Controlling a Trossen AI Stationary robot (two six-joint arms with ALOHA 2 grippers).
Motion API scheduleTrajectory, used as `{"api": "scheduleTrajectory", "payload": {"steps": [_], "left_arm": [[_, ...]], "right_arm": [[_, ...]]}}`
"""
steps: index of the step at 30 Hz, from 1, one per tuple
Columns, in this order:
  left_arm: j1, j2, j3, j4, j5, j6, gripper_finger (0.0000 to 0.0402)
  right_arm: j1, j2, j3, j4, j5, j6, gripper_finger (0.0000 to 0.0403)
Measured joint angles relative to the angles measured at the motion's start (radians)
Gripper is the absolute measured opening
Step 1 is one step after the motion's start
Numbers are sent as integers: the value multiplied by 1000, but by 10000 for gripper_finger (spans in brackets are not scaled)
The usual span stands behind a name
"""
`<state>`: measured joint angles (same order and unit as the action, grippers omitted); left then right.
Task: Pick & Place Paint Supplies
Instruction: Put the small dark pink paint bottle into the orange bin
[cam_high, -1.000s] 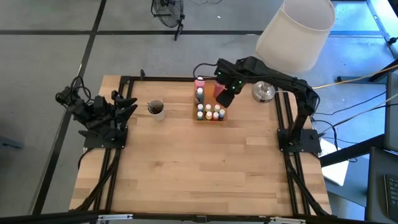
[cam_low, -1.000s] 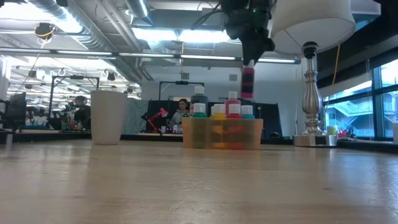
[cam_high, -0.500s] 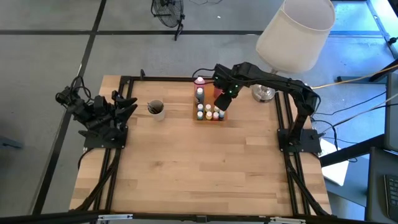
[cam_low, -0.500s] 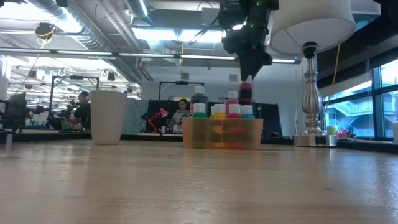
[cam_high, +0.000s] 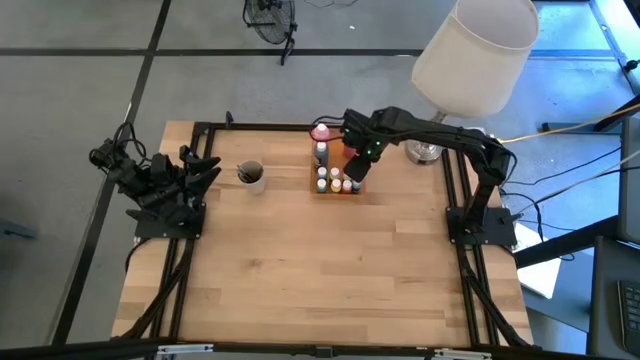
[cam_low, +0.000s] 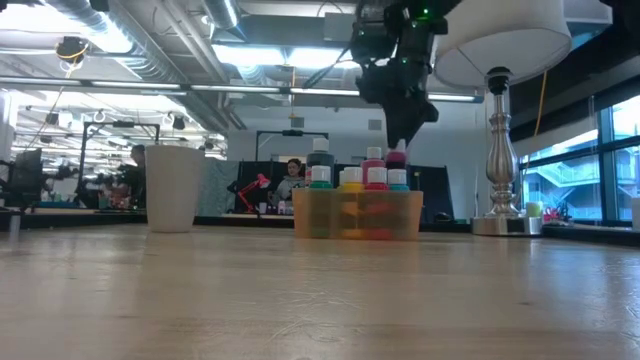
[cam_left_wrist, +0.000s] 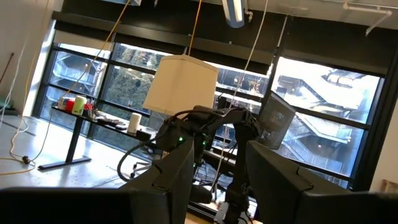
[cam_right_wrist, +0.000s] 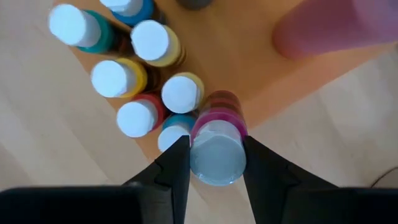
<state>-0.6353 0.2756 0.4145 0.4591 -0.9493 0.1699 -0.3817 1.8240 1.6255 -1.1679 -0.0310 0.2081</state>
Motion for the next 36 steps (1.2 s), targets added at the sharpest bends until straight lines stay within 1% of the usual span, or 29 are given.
{"api": "scheduleTrajectory", "payload": {"steps": [13,24,36], "left_arm": [[0,0,0,0,0,0,143],[0,0,0,0,-1,0,143],[0,0,0,0,-1,1,143]], "right_arm": [[-31,0,-126,127,-55,0,122],[-31,1,-168,187,-77,0,122],[-31,1,-178,187,-77,1,122]]}}
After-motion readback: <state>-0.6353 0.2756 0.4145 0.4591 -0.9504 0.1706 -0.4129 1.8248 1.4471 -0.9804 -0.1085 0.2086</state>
